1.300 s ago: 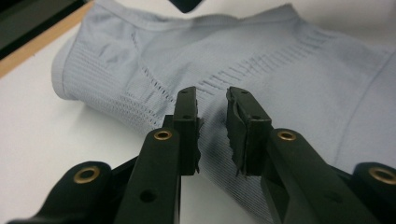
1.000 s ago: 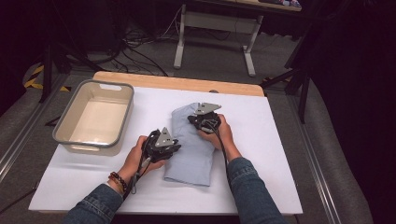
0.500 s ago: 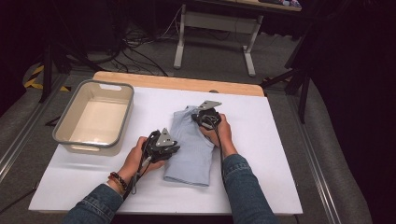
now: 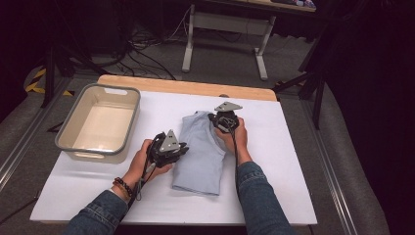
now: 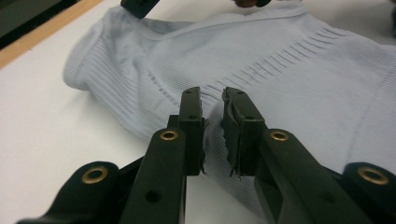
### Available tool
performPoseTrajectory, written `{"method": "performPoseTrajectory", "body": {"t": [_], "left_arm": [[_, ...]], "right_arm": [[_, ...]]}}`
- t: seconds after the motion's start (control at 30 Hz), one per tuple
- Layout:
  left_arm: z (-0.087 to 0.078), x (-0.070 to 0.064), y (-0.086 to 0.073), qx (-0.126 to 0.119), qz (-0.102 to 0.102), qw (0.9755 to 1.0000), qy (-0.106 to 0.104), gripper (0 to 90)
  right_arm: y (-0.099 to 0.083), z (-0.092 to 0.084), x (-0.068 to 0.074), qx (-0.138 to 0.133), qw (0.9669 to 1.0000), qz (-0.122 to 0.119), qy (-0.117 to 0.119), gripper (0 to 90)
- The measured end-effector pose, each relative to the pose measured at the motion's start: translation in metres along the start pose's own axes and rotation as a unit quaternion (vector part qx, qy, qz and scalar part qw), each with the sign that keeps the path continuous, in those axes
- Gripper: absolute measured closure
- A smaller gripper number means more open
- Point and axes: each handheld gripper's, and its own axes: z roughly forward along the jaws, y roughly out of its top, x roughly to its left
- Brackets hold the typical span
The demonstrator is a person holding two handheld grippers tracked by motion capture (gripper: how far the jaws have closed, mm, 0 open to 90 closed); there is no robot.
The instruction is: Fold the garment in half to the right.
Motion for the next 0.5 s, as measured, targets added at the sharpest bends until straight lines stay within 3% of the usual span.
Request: {"method": "performPoseTrajectory", "body": {"t": [0.13,0.27,0.37,0.5], "left_arm": [[-0.001,0.014,0.01,-0.001,-0.001,0.9999,0.014,85.7],[0.011,0.028,0.013,0.012,-0.001,0.9998,0.014,89.5],[0.023,0.034,0.011,0.017,-0.01,0.9998,0.006,89.5],[0.042,0.035,0.007,0.056,-0.008,0.9983,0.016,88.9]], "right_arm": [[0.008,-0.008,0.008,-0.009,0.9992,-0.018,0.035,90.0],[0.009,-0.007,0.017,0.004,0.9954,-0.041,0.086,90.0],[0.005,-0.002,0.023,0.025,0.9938,-0.056,0.093,90.0],[-0.005,0.002,0.028,0.048,0.9918,-0.062,0.101,90.0]]}}
